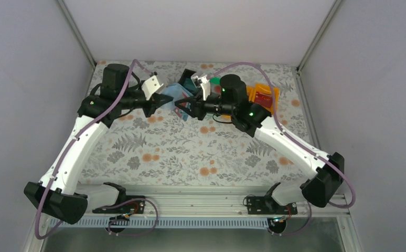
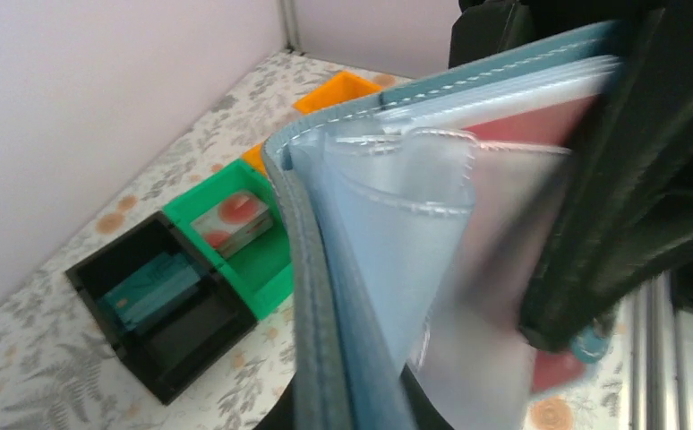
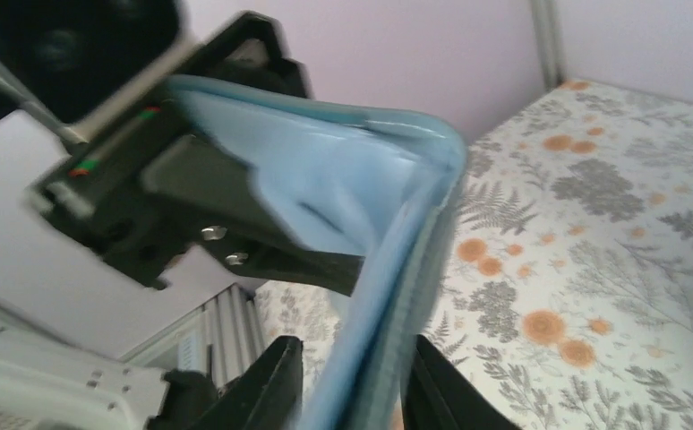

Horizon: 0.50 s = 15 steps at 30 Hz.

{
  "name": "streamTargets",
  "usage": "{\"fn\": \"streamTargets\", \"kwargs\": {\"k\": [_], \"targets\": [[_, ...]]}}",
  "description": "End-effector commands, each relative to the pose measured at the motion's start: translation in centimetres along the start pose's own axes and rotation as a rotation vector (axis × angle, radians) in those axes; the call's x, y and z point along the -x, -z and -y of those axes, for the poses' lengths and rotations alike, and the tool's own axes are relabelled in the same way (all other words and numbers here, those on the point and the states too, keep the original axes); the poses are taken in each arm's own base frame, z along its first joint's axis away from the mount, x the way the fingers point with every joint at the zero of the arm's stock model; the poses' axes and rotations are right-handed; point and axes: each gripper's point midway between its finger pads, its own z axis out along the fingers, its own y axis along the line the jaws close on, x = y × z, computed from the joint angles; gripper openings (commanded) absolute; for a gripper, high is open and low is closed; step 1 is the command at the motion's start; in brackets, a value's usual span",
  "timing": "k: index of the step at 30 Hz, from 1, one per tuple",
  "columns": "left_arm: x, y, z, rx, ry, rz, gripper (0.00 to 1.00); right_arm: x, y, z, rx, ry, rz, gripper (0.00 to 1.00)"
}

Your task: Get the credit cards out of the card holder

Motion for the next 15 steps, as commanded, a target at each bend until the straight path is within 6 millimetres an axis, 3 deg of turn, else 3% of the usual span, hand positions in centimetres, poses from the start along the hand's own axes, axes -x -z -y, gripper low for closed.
{"fn": "streamTargets", "kwargs": {"k": [1, 5, 11, 15], "targets": [[0.3, 0.1, 2.0, -0.114, 0.004, 0.016, 0.02, 3.2, 4.1, -6.7, 0.202, 0.188, 0.103, 0.39], [1.3, 1.1, 2.7, -0.177, 0.022, 0.064, 0.02, 2.1, 5.6, -5.5, 0.157, 0.233, 0.091, 0.53], [2.1, 1.7, 3.4, -0.236, 0.036, 0.097, 0.02, 0.8, 5.4, -2.1, 0.015, 0.214, 0.060, 0.51], [2.2, 1.9, 3.0, -0.214, 0.037, 0.098, 0.02, 0.1, 5.2, -1.6, 0.015, 0.221, 0.040, 0.55]]}}
